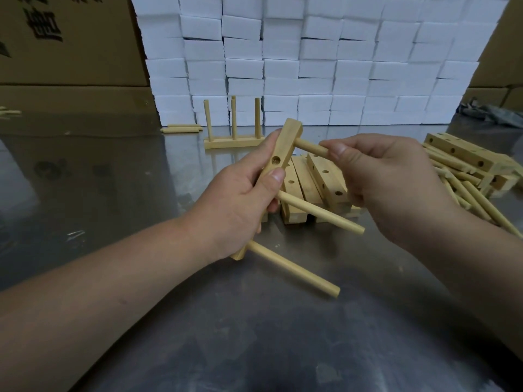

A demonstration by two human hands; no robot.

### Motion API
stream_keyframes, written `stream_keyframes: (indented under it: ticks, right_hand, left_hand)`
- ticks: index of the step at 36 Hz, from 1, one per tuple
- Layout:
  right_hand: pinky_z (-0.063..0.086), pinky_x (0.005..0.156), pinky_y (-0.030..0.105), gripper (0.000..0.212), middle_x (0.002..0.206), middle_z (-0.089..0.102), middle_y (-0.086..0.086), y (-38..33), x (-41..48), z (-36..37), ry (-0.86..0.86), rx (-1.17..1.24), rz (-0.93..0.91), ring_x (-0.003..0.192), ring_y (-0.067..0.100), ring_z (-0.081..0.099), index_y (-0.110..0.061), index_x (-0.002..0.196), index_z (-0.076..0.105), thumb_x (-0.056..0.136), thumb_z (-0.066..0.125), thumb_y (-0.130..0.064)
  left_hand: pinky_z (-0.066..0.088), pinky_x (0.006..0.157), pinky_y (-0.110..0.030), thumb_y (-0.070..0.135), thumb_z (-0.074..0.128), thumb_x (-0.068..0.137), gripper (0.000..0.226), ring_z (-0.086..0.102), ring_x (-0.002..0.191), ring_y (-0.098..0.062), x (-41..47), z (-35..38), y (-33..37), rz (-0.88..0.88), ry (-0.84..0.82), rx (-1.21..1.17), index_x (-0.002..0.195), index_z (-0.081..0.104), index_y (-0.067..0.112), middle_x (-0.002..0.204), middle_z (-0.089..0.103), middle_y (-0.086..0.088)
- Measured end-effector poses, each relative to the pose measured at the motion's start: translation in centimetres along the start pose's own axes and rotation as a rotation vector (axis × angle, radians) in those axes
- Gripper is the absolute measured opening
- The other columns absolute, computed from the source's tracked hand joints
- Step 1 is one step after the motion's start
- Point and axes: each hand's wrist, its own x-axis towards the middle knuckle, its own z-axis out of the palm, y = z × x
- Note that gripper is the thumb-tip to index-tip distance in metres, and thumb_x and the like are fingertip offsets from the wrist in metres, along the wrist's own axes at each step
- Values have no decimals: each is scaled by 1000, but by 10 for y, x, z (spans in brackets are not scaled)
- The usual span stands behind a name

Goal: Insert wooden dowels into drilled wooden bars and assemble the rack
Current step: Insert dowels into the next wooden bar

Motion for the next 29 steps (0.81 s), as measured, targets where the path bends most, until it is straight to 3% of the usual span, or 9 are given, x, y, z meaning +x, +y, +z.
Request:
stream_keyframes:
  ticks: [6, 11, 20, 25, 29]
  right_hand:
    - [23, 38, 16, 19, 41, 30, -11, -2, 0, 1, -56, 251, 168, 37, 5, 24, -13, 77, 69, 90, 55, -18]
    - [15, 34, 14, 19, 40, 24, -9, -5, 2, 0, -124, 428, 310, 35, 4, 17, -12, 74, 55, 92, 51, -18]
    - [17, 38, 18, 19, 44, 25, -10, -3, 3, -1, -165, 298, 205, 40, 6, 18, -13, 80, 63, 92, 51, -21]
    - [30, 38, 21, 36, 46, 43, -5, -4, 3, -1, -195, 246, 201, 41, 9, 34, -21, 87, 68, 84, 47, -50]
    - [36, 39, 18, 60, 50, 59, 4, -8, 5, -9, -186, 361, 136, 39, 13, 43, -18, 97, 65, 78, 30, -62]
  left_hand:
    - [47, 50, -19, 22, 40, 98, 49, 52, 63, 4, 1, 1, 0, 5, 6, -1, 118, 27, 64, 63, 46, 23]
    - [46, 50, -18, 22, 40, 98, 49, 53, 64, 6, 0, 0, 0, 2, -2, 0, 120, 25, 64, 64, 47, 25]
    - [49, 51, -18, 24, 39, 98, 49, 54, 67, 6, 0, -2, 2, -22, -4, 49, 127, 24, 61, 70, 50, 22]
    - [47, 47, -19, 23, 41, 97, 42, 59, 62, 3, -1, -9, -1, -116, 59, 12, 129, 39, 51, 81, 57, 12]
    - [43, 38, -21, 19, 41, 98, 17, 56, 41, -7, 0, -12, 4, -169, 119, -94, 103, 51, 33, 64, 67, 8]
